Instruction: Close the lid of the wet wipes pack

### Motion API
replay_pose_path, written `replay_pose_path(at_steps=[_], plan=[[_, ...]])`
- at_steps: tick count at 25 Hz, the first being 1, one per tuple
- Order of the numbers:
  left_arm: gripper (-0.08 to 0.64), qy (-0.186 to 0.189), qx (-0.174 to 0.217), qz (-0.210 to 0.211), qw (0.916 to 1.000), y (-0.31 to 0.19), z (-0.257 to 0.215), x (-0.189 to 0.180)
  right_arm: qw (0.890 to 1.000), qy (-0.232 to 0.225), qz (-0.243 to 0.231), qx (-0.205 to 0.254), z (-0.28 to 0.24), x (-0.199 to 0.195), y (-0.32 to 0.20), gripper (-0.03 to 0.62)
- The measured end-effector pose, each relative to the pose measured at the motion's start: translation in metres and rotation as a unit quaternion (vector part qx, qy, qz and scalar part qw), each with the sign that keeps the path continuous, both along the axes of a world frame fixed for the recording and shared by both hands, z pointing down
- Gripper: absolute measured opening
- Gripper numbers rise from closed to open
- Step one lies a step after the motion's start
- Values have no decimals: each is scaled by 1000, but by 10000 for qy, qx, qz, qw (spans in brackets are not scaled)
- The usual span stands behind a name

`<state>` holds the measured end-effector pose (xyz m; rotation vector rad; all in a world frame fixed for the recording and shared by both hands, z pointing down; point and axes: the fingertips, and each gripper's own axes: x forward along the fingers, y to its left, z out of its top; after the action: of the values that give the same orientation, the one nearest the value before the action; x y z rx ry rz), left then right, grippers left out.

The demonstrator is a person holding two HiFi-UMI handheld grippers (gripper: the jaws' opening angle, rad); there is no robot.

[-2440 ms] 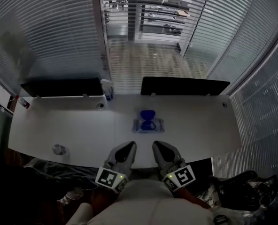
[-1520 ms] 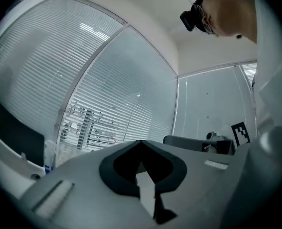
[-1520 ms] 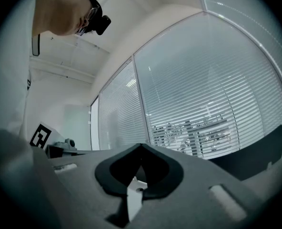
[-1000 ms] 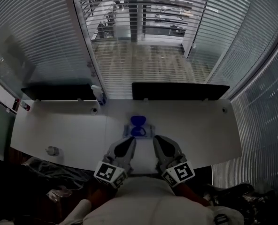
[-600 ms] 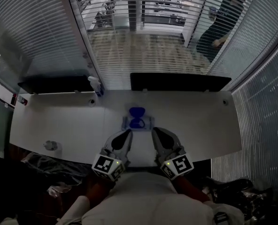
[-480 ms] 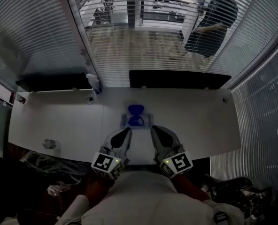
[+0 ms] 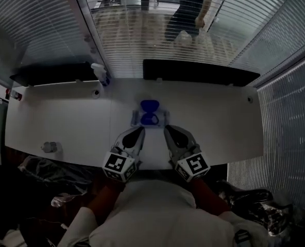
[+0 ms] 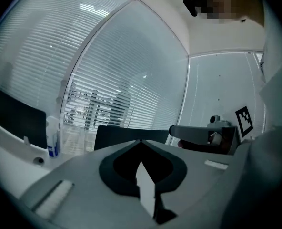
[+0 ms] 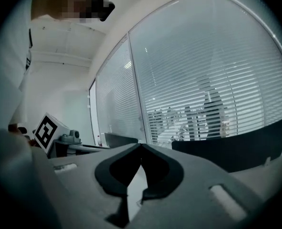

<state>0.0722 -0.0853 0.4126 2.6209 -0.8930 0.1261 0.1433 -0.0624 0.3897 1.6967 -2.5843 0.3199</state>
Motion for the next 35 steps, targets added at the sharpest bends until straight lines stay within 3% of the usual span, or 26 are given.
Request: replay_pose_path(at_steps=[13, 16, 17, 22, 27, 35], plan=[[2, -767, -602, 159, 9951, -51, 145, -3, 9922, 862, -496, -751, 112, 5, -67, 3], [2, -1176, -654, 139, 9908, -58, 182, -7, 9875, 1051, -551, -1041, 146, 12, -78, 7], [2, -1261, -716, 142, 9893, -59, 193, -8, 9855, 1106, -585, -1146, 156, 14, -81, 39], [2, -1521, -1203, 115, 9809, -56, 242, -11, 9765, 1356, -723, -1513, 201, 22, -102, 41], [2, -1996, -1363, 186, 9702, -64, 282, -12, 9637, 1634, -869, -1925, 257, 40, -135, 57], [2, -2210, -1748, 242, 9592, -65, 321, -17, 9468, 1753, -1055, -2486, 304, 50, -164, 94]])
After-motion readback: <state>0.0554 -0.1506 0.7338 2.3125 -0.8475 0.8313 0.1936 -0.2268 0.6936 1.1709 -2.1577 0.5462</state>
